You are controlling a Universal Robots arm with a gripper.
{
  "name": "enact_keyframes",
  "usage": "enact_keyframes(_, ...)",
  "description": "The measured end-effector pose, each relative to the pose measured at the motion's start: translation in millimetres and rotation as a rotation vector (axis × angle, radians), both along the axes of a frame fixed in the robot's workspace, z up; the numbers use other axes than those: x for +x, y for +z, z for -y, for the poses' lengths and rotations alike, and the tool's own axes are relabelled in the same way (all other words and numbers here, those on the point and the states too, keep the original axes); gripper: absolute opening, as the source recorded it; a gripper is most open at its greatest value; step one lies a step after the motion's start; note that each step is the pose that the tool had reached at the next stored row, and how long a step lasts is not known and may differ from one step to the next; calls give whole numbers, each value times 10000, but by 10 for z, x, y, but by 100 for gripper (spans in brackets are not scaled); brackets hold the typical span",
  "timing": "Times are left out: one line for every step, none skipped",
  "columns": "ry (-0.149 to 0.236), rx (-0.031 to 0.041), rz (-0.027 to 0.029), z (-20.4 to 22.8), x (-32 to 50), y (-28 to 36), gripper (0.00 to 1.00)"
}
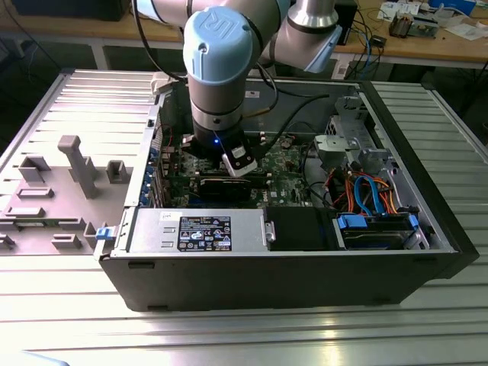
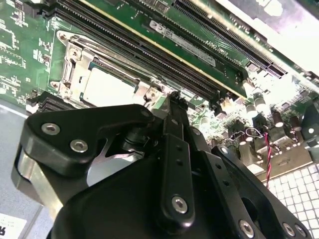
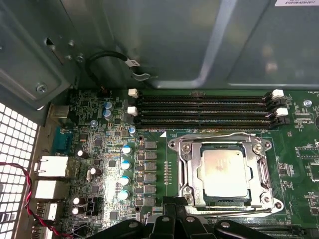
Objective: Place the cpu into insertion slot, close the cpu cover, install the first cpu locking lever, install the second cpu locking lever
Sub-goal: 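Install the second cpu locking lever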
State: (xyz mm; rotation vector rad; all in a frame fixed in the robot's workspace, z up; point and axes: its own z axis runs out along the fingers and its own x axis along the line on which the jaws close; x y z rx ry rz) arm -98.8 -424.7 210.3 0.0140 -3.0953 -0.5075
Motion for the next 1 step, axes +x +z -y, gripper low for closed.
enact_keyframes(0, 0, 0, 0, 0, 0, 11)
